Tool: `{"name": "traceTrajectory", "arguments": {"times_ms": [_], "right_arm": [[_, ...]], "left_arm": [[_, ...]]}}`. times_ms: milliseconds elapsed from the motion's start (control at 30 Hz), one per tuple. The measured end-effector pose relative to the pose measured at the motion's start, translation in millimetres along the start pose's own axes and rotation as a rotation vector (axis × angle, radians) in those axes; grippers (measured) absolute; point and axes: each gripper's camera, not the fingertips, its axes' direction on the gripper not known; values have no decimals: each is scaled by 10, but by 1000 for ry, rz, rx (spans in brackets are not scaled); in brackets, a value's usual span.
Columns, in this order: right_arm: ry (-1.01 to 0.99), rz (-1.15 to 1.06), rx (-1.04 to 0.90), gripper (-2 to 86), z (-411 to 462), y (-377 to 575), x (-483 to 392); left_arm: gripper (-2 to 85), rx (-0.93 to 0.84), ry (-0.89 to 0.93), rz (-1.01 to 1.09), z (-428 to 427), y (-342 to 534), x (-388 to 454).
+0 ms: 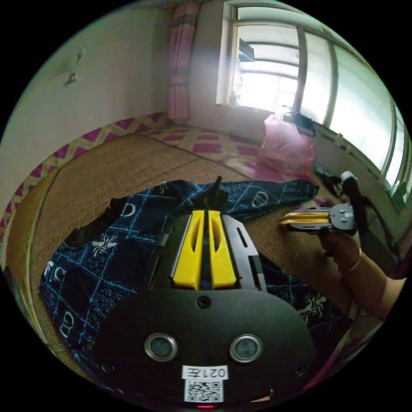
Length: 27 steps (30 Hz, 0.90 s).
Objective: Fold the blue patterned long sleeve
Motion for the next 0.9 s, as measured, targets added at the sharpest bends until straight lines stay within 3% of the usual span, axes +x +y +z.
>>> {"name": "traceTrajectory", "arguments": {"times_ms": [367, 500, 600, 700, 900], "right_arm": [[-11, 6, 1, 58, 0, 147, 35], [-11, 5, 1, 58, 2, 182, 44], [-8, 4, 1, 58, 3, 207, 51], [-16, 8, 2, 58, 3, 230, 77], [-18, 8, 2, 58, 7, 264, 104]], "left_arm": [[110, -177, 81, 220, -648, -327, 136], [55, -188, 7, 276, -1033, -450, 57], [0, -181, -72, 199, -1425, -571, -212], [-8, -53, 44, 49, -2131, -664, -703], [-10, 319, 197, -238, -4476, -509, -2000]]}}
